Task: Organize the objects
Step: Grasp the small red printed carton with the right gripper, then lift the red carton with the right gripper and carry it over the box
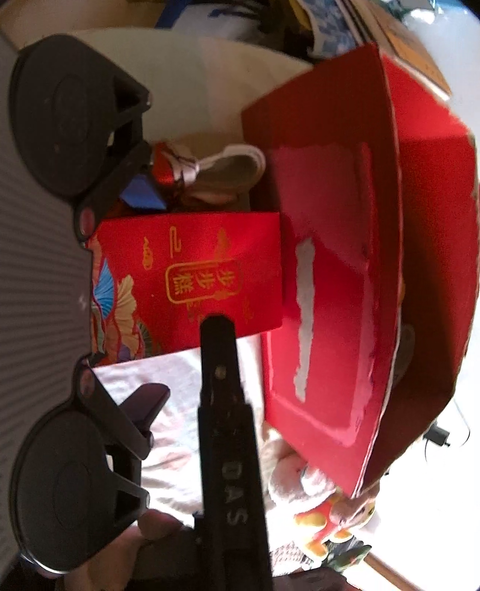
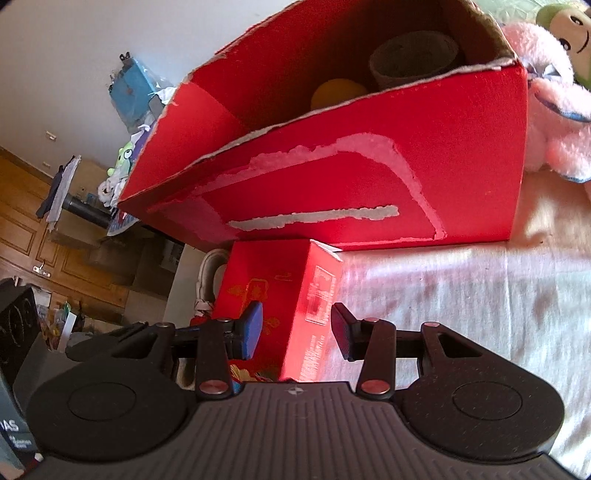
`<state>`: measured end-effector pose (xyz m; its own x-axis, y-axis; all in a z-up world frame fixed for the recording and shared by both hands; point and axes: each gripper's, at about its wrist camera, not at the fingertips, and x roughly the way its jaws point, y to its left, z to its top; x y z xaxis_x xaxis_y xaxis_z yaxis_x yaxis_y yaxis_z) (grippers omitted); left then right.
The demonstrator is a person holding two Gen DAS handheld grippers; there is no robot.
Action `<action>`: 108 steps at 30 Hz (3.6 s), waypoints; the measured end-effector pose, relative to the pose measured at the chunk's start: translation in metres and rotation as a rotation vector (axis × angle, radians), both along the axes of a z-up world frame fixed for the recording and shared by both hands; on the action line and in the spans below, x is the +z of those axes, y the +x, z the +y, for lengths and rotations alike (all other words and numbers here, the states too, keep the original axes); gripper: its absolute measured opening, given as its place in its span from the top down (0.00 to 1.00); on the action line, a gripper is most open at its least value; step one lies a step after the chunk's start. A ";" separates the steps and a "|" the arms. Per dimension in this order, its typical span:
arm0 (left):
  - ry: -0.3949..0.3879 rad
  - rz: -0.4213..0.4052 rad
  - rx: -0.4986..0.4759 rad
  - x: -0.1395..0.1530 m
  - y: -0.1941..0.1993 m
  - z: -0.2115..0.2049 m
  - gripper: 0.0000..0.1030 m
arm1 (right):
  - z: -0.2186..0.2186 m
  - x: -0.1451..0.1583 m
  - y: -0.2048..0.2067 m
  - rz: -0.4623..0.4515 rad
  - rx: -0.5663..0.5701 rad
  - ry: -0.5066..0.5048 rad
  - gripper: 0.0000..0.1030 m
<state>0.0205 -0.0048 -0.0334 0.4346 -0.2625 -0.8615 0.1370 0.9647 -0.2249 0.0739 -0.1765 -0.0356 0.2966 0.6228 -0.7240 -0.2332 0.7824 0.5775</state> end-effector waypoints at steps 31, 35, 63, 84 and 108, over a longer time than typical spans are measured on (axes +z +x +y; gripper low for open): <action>0.219 -0.007 -0.275 -0.028 0.022 -0.088 0.08 | -0.056 -0.018 -0.009 0.061 -0.118 0.000 0.49; 0.198 -0.007 -0.313 -0.020 0.023 -0.092 0.08 | -0.058 -0.010 -0.010 0.042 -0.117 -0.010 0.50; 0.081 -0.365 -0.662 0.093 0.027 -0.184 0.09 | -0.147 0.080 -0.073 -0.231 -0.462 -0.021 0.51; 0.015 -0.490 -0.301 0.163 0.075 -0.046 0.09 | -0.045 0.151 0.021 -0.484 -0.183 -0.021 0.51; 0.073 -0.053 -0.088 0.050 0.162 0.018 0.09 | 0.039 0.055 0.133 -0.079 0.054 -0.041 0.51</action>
